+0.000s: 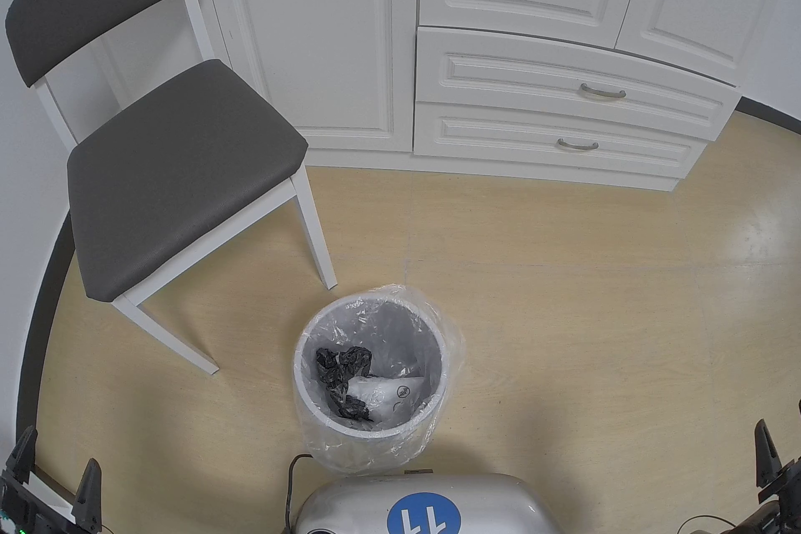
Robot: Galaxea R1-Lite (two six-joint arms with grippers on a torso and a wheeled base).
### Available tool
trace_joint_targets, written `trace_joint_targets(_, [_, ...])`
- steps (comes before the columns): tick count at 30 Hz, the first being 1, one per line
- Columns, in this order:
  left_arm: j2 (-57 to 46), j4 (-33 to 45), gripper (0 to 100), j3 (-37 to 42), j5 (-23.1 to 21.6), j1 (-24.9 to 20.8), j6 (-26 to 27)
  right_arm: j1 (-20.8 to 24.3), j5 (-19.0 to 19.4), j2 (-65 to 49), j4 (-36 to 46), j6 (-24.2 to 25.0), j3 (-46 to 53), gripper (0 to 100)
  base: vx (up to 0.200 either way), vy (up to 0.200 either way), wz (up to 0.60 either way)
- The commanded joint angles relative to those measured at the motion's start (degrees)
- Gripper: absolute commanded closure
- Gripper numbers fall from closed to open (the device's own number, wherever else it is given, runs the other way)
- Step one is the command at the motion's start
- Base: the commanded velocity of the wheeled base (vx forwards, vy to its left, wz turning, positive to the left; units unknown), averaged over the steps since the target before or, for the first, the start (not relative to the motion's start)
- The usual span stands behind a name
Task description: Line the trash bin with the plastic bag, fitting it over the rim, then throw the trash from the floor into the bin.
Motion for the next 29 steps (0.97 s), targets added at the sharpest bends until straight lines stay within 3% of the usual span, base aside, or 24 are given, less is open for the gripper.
trace_joint_targets(1, [-0.6, -0.1, 0, 1.0, -0.1, 0.1, 0.2, 0.0, 7.2, -0.8, 0.1, 0.6, 0.7, 0, 0.0, 0.0, 0.0])
trace_joint_targets(7, [-0.7, 0.0, 0, 1.0, 0.1, 0.1, -0.1, 0.1, 7.5, -0.8, 0.8, -3.2, 1.0, 0, 0.0, 0.0, 0.0])
trace_joint_targets(12, [-0.7, 0.0, 0, 0.9, 0.1, 0.1, -0.1, 0.1, 7.2, -0.7, 4.5, -2.7, 0.6, 0, 0.0, 0.0, 0.0])
trace_joint_targets(29, [-0.7, 0.0, 0, 0.9, 0.1, 0.1, -0.1, 0.1, 5.9, -0.8, 3.4, -1.9, 1.0, 0, 0.0, 0.0, 0.0])
